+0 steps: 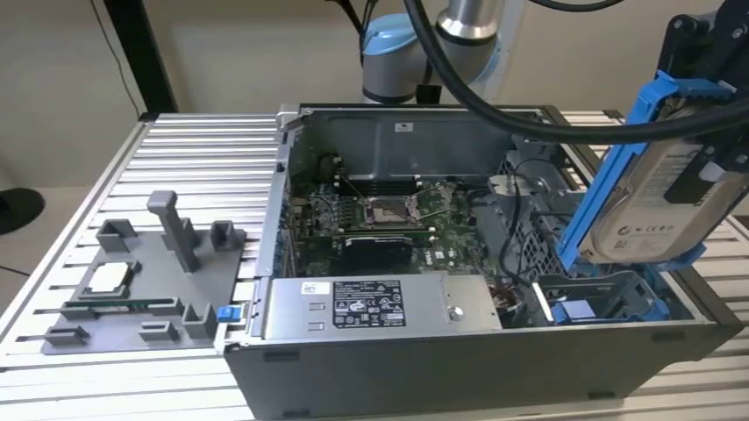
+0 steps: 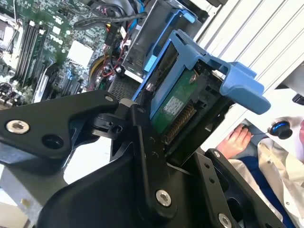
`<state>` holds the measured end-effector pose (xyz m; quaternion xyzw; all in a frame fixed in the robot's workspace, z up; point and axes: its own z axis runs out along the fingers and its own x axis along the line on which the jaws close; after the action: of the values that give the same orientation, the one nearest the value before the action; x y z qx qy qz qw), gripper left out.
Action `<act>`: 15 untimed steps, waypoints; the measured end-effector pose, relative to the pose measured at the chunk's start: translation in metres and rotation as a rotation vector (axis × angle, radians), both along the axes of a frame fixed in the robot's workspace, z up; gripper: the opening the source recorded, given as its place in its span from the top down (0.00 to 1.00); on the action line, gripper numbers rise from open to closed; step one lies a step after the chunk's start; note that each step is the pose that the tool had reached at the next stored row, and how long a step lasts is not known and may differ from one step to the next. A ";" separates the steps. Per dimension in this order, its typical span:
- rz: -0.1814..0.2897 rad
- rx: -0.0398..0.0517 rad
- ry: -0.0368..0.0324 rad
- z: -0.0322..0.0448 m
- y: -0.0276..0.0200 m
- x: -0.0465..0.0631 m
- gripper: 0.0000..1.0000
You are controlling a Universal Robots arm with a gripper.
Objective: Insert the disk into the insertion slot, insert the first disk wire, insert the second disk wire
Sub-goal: 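Insert the disk into the insertion slot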
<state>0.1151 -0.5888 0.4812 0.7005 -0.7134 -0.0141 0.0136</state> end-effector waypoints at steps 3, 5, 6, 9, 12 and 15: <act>0.000 -0.0001 0.0000 0.0001 -0.0006 0.000 1.00; 0.000 -0.0001 0.0000 0.0000 -0.0010 0.000 1.00; 0.000 -0.0001 0.0000 0.0000 -0.0012 0.000 1.00; 0.000 -0.0001 0.0000 0.0000 -0.0018 0.000 1.00; 0.000 -0.0001 0.0000 0.0001 -0.0024 0.000 1.00; 0.000 -0.0002 0.0000 0.0001 -0.0030 0.000 1.00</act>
<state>0.1151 -0.5919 0.4813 0.7005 -0.7134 -0.0141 0.0136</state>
